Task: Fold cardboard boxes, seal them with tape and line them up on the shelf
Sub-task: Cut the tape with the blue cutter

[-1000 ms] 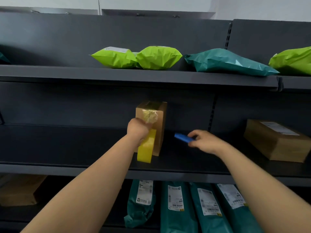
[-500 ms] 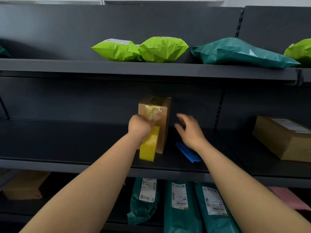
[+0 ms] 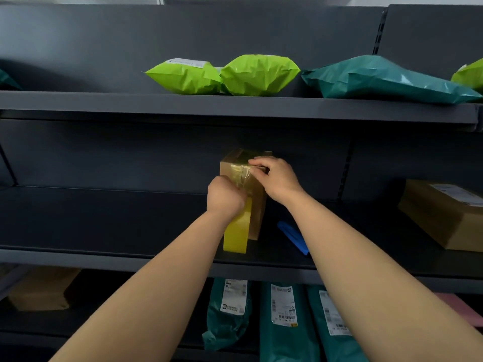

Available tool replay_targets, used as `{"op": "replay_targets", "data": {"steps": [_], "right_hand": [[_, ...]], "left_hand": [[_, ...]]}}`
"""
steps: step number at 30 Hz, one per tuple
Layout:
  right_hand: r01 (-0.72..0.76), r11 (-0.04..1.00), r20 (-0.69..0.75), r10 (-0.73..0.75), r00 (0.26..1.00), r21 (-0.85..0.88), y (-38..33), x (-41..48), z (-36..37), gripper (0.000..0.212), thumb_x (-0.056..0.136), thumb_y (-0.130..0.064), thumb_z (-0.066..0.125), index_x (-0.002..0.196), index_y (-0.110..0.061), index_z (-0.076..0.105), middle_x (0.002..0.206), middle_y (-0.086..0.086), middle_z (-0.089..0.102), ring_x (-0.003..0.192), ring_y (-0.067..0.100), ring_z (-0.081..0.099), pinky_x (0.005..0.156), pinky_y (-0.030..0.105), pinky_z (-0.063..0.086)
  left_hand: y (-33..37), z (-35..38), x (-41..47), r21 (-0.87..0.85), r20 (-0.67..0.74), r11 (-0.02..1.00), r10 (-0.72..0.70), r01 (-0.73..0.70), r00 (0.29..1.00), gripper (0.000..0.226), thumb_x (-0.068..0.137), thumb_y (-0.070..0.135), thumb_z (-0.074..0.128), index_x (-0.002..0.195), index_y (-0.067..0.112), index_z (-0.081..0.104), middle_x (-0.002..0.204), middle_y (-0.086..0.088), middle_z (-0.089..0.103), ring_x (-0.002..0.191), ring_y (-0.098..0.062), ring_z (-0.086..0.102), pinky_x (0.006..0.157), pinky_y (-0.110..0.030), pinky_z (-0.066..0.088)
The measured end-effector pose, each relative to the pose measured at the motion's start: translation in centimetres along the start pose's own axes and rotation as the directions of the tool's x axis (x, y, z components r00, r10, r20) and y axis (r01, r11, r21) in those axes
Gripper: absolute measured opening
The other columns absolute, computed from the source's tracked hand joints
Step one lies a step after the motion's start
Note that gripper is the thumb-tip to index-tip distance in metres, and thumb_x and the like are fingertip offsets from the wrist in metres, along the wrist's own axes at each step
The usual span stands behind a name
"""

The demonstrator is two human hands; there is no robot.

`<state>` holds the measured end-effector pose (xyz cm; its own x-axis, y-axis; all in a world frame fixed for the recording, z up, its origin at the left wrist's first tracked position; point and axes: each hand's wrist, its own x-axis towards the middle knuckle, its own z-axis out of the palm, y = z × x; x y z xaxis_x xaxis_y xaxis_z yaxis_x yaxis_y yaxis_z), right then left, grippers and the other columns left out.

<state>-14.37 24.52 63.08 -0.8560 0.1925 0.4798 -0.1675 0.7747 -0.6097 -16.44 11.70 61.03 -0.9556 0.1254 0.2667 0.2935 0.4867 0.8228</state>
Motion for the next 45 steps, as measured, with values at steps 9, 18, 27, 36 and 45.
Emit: {"op": "replay_targets", "data": {"steps": [9, 18, 27, 36, 45], "right_hand": [[-0.041, 0.995, -0.056, 0.047, 0.997, 0.090, 0.1, 0.2, 0.5, 0.029, 0.094, -0.031, 0.060, 0.120, -0.019, 0.067, 0.125, -0.006, 0.059, 0.105, 0.000, 0.046, 0.074, 0.004, 0.031], [0.028, 1.000, -0.096, -0.029, 0.995, -0.014, 1.2, -0.2, 1.8, 0.038, 0.084, -0.025, 0.073, 0.120, -0.021, 0.063, 0.127, -0.001, 0.055, 0.123, 0.017, 0.045, 0.098, 0.028, 0.036], [-0.023, 0.981, -0.221, -0.020, 0.975, -0.192, -0.1, 0.5, 3.1, 0.038, 0.079, -0.042, 0.074, 0.107, -0.023, 0.059, 0.122, -0.002, 0.056, 0.117, 0.020, 0.047, 0.101, 0.038, 0.034], [0.019, 0.999, -0.190, -0.025, 0.981, -0.032, 0.9, 0.1, 2.6, 0.026, 0.090, -0.040, 0.062, 0.108, -0.022, 0.063, 0.119, -0.005, 0.056, 0.120, 0.019, 0.046, 0.106, 0.045, 0.035], [0.014, 1.000, -0.202, -0.011, 0.979, 0.013, 1.3, 0.1, 2.9, 0.024, 0.088, -0.038, 0.065, 0.107, -0.024, 0.063, 0.116, -0.009, 0.055, 0.120, 0.017, 0.046, 0.107, 0.049, 0.034]], "left_hand": [[-3.5, -0.5, -0.8, -0.128, 0.029, 0.991, -0.035, 0.039, 0.999, 0.029, 0.088, 0.008, 0.063, 0.064, 0.008, 0.047, 0.057, -0.004, 0.040, 0.051, -0.016, 0.038, 0.038, -0.017, 0.032], [-4.9, -2.0, -0.4, -0.224, -0.059, 0.973, -0.062, 0.047, 0.996, 0.034, 0.091, 0.020, 0.066, 0.062, 0.008, 0.052, 0.057, -0.004, 0.049, 0.052, -0.015, 0.047, 0.049, -0.025, 0.042], [-6.4, -4.7, 0.3, -0.294, -0.185, 0.955, -0.105, 0.047, 0.977, 0.014, 0.091, 0.020, 0.067, 0.083, 0.009, 0.067, 0.073, -0.002, 0.062, 0.065, -0.014, 0.057, 0.057, -0.025, 0.048], [-8.3, -5.2, 1.1, -0.314, -0.194, 0.936, -0.226, 0.158, 0.955, 0.027, 0.078, 0.031, 0.080, 0.086, 0.008, 0.069, 0.082, 0.001, 0.067, 0.070, -0.006, 0.056, 0.054, -0.020, 0.040], [-10.0, -5.2, 4.3, -0.220, -0.255, 0.962, -0.220, 0.165, 0.942, 0.009, 0.081, 0.018, 0.073, 0.083, 0.013, 0.066, 0.099, -0.004, 0.066, 0.082, -0.015, 0.060, 0.069, -0.027, 0.045]]}}
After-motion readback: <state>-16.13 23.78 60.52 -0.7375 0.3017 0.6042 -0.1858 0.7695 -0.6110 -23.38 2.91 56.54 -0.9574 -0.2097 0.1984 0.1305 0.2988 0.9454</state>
